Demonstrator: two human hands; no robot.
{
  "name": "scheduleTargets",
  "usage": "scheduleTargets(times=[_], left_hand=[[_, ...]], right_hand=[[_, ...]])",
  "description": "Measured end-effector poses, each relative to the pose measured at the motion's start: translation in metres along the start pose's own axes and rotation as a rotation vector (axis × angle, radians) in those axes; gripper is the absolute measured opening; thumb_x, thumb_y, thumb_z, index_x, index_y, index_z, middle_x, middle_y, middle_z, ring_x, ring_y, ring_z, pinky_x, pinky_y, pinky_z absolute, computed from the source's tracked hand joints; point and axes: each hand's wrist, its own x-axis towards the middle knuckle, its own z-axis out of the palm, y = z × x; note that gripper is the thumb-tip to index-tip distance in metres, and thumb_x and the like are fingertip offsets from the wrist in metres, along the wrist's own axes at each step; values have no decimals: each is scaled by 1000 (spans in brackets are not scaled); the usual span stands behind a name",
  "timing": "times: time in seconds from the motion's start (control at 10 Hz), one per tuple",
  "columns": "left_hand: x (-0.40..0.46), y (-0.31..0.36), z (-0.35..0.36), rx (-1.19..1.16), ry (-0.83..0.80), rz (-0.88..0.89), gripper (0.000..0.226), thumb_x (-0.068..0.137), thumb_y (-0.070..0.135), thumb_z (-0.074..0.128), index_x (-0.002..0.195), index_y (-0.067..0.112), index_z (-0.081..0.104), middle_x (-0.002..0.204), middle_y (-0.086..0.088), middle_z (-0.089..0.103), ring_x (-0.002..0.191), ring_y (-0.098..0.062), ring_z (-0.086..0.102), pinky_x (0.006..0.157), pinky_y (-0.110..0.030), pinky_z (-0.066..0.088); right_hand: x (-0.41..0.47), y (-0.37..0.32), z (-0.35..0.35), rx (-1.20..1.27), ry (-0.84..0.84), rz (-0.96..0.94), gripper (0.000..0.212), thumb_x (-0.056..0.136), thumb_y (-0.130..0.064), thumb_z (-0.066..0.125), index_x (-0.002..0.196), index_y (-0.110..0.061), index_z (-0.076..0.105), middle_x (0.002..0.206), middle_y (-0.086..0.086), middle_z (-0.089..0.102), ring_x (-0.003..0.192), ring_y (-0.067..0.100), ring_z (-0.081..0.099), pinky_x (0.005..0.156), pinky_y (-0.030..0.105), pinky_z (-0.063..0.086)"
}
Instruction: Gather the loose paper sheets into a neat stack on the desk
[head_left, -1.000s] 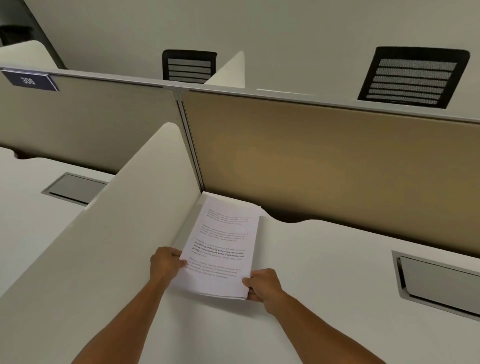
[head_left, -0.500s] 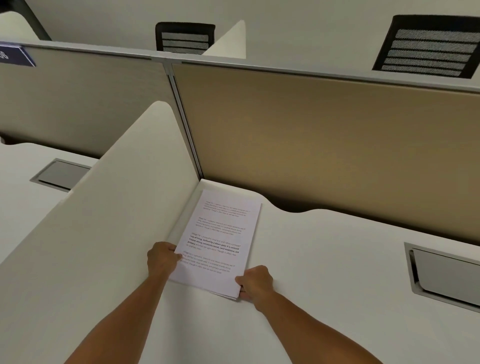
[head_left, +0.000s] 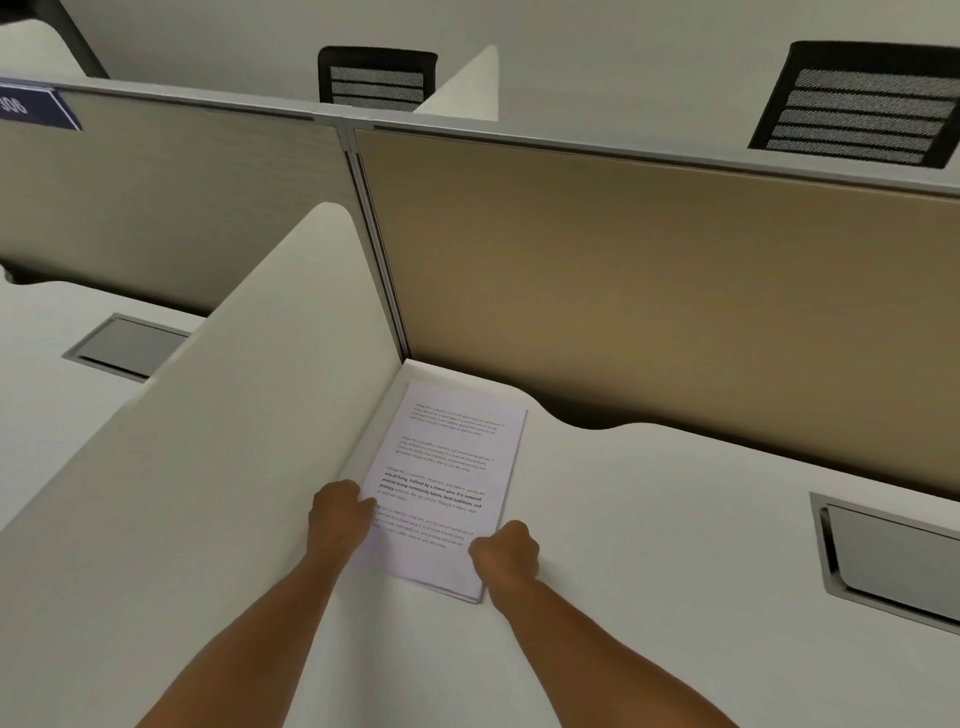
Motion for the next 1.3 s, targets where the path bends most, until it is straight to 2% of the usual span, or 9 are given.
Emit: scheduleTargets(times=[0.1, 0.3, 0.4, 0.5, 0.7, 0.8, 0.9, 1.1, 1.3], left_hand=[[2, 1, 0, 40, -6, 7, 20, 88, 18, 65, 86, -2, 67, 88, -13, 69, 74, -24, 58, 69, -33, 49], [4, 1, 2, 101, -5, 21, 15, 88, 14, 65, 86, -1, 65, 92, -16, 69, 76, -26, 58, 68, -32, 47], [1, 3, 1, 112, -2, 22, 18, 88, 14, 64, 81, -3, 64, 82, -14, 66, 72, -26, 57, 68, -36, 51], [-3, 6, 0, 123, -17, 8, 20, 88, 18, 64, 87, -2, 64, 91, -15, 67, 74, -24, 54, 65, -29, 44], [-31, 36, -13, 116, -61, 31, 42, 92, 33, 62, 112, -4, 61, 114, -20, 64, 103, -33, 64, 85, -39, 53], [-48, 48, -19, 170, -74, 72, 43, 94, 35, 59, 117, -1, 58, 119, -18, 60, 108, -32, 61, 88, -39, 51], [-72, 59, -32, 218, -60, 139, 48, 94, 43, 57, 121, 4, 57, 121, -15, 59, 111, -30, 60, 93, -41, 53], [-125, 81, -52, 259, 37, 259, 79, 87, 73, 41, 129, 8, 54, 125, -11, 61, 113, -27, 60, 93, -39, 52], [-183, 117, -69, 334, 173, 447, 89, 82, 82, 31, 133, 12, 51, 132, -7, 60, 121, -25, 56, 101, -38, 47]], right_hand=[[-1, -3, 3, 28, -17, 5, 22, 82, -13, 64, 104, -7, 65, 106, 10, 72, 93, 29, 71, 73, 30, 57], [1, -2, -1, 50, -28, 13, 10, 83, -12, 64, 91, -13, 59, 107, 8, 74, 79, 25, 66, 63, 26, 51], [4, 0, -2, 53, -47, 3, 13, 82, -11, 65, 95, -10, 62, 108, 10, 74, 84, 26, 69, 66, 27, 53], [5, 1, -5, 65, -71, 1, 25, 82, -11, 64, 107, -5, 66, 110, 12, 72, 95, 29, 71, 74, 30, 56], [-9, 3, -30, 5, -64, -80, 9, 85, -9, 58, 82, -12, 49, 89, 7, 56, 80, 26, 57, 66, 25, 42], [-17, 4, -44, -108, -79, -167, 37, 88, -13, 59, 124, -5, 56, 122, 12, 63, 112, 29, 62, 81, 28, 49], [-36, 6, -69, -238, -60, -320, 64, 91, -13, 61, 150, -6, 35, 148, 13, 49, 136, 29, 48, 108, 34, 44], [-70, 14, -124, -335, -6, -473, 64, 98, -15, 56, 155, -12, 27, 156, 10, 39, 143, 27, 41, 114, 36, 39], [-116, 29, -183, -342, 106, -672, 72, 99, -29, 54, 159, -20, 15, 161, 3, 31, 147, 22, 34, 116, 37, 34]])
